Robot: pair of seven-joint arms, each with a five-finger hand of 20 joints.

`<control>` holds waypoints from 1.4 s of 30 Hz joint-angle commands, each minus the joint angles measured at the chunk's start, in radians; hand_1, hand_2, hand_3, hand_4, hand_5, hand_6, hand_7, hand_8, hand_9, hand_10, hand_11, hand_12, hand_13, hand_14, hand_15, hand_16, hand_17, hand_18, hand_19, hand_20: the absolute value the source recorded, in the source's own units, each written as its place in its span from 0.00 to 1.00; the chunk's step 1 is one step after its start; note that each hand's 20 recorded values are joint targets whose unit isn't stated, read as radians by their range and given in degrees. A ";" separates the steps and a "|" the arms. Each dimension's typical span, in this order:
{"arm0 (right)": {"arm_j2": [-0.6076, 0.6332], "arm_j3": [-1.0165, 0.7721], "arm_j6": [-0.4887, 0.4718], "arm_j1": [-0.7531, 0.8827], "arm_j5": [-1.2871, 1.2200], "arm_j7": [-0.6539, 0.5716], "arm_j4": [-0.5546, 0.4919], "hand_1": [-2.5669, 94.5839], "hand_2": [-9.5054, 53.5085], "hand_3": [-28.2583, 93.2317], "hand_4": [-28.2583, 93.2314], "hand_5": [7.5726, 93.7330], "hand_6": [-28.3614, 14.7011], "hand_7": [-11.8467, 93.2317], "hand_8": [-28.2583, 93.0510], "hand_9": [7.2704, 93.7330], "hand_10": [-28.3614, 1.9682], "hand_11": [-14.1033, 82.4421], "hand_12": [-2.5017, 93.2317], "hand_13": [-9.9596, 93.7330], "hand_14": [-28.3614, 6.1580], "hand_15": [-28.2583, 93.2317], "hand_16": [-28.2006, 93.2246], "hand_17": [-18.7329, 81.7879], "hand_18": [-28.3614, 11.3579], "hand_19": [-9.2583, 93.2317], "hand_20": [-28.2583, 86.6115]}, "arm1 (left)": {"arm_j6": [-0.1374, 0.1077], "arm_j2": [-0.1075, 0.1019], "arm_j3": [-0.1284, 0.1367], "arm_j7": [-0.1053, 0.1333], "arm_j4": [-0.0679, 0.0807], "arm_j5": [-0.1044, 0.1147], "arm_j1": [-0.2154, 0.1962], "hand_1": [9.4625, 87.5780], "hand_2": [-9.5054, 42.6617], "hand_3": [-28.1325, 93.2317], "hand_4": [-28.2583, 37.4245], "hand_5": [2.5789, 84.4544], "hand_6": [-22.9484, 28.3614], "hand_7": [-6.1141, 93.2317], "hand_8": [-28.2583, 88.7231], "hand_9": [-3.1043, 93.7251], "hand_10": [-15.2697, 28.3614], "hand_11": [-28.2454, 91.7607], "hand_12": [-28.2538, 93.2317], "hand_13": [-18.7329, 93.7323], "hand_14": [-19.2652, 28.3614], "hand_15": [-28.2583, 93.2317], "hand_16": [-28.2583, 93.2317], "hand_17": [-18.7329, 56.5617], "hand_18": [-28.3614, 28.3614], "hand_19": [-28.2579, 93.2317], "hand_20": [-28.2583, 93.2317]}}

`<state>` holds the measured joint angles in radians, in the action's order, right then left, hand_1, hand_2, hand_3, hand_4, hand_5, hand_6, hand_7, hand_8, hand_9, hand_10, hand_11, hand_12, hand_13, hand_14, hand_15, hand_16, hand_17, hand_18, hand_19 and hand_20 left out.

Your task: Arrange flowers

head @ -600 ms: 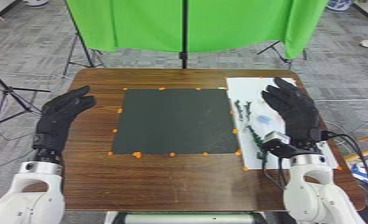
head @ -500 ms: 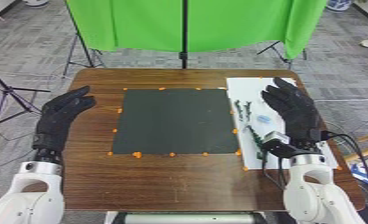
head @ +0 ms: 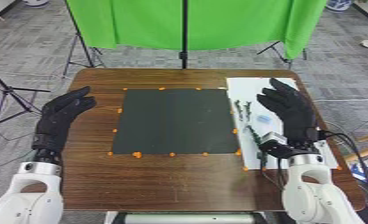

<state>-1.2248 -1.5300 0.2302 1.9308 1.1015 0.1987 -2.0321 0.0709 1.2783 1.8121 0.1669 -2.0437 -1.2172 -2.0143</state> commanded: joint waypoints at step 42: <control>0.317 0.243 -0.305 -0.015 1.303 -1.021 -0.127 0.34 0.00 0.71 0.04 0.74 0.47 0.28 0.21 0.81 0.39 0.45 0.33 0.90 0.64 0.74 0.52 0.73 0.26 1.00 0.76 | 0.023 -0.049 0.058 -0.089 -0.063 -0.014 -0.058 0.33 0.12 0.72 0.16 0.56 0.57 0.16 0.19 0.53 0.69 0.37 0.31 0.53 0.80 0.39 0.20 0.36 0.77 0.43 0.37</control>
<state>-0.9145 -1.3163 -0.0472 1.9369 2.4180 -0.8045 -2.1783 0.0845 1.2313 1.8653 0.0923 -2.1043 -1.2252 -2.0581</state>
